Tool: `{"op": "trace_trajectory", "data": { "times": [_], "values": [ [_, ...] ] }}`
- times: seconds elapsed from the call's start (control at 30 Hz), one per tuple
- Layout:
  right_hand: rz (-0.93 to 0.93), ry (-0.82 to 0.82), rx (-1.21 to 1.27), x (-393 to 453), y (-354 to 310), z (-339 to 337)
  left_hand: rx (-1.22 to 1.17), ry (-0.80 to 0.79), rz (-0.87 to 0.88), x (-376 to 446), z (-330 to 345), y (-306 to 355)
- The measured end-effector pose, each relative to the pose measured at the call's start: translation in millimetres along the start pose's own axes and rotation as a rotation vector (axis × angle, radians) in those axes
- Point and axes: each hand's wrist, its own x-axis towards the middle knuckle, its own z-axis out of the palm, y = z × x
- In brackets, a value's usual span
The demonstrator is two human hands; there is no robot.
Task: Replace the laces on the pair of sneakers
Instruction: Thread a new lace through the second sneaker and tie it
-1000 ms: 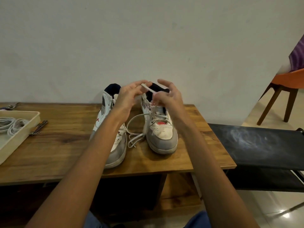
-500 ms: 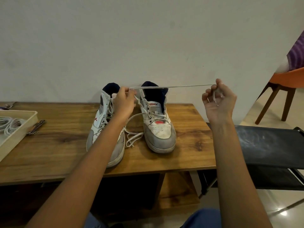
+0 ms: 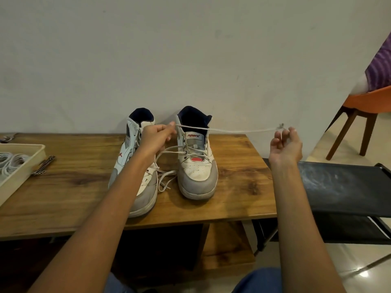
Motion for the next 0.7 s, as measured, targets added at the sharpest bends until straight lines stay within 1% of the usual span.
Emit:
{"op": "trace_trajectory", "data": {
  "times": [0.07,0.1,0.13,0.17,0.2,0.23,0.27,0.3,0.33,0.37,0.43,0.47,0.5,0.53,0.57,0.63,0.7],
  "values": [
    [-0.037,0.028,-0.054,-0.4,0.7,-1.7,-0.134,0.033,-0.035,2.6,-3.0,-2.4],
    [-0.046,0.040,-0.063,-0.8,0.9,-1.7,-0.115,0.072,-0.029,3.1,-3.0,-3.0],
    [-0.056,0.045,-0.063,-1.9,0.5,0.2,-0.001,0.138,0.007,4.0,-2.9,-3.3],
    [-0.076,0.036,-0.071,-3.5,-1.5,2.9,0.195,0.230,0.079,4.7,-2.2,-3.2],
    [-0.102,-0.001,-0.105,-6.7,-4.0,7.5,0.396,0.315,0.177,4.6,-1.4,-2.4],
    [-0.129,-0.071,-0.179,-11.6,-7.7,13.0,0.502,0.342,0.289,2.6,0.6,1.6],
    [-0.146,-0.168,-0.289,-19.0,-11.6,19.5,0.515,0.302,0.393,-0.1,4.4,7.3],
    [-0.147,-0.284,-0.423,-28.0,-13.2,26.6,0.460,0.218,0.465,-3.1,10.2,13.7],
    [-0.138,-0.411,-0.563,-38.4,-11.8,33.4,0.358,0.110,0.491,-8.2,17.2,21.6],
    [-0.128,-0.538,-0.692,-49.7,-7.9,39.9,0.242,-0.022,0.469,-14.0,25.2,29.6],
    [-0.160,-0.740,-0.909,-70.4,8.4,51.0,0.029,-0.298,0.354,-25.3,39.2,40.4],
    [-0.211,-0.803,-1.001,-77.8,17.7,54.3,-0.055,-0.415,0.296,-28.7,44.2,40.9],
    [-0.275,-0.845,-1.085,-82.1,26.3,56.0,-0.105,-0.489,0.261,-30.2,46.7,38.9],
    [-0.331,-0.870,-1.156,-84.3,33.6,57.0,-0.110,-0.508,0.249,-30.2,46.0,37.4],
    [-0.357,-0.881,-1.202,-84.4,38.1,56.6,-0.095,-0.494,0.243,-28.2,43.0,36.0],
    [-0.312,-0.877,-1.195,-79.9,39.2,53.9,-0.061,-0.411,0.225,-23.5,34.5,35.1],
    [-0.219,-0.883,-1.123,-74.7,35.0,50.1,-0.039,-0.290,0.232,-19.6,25.6,37.3]
  ]
}}
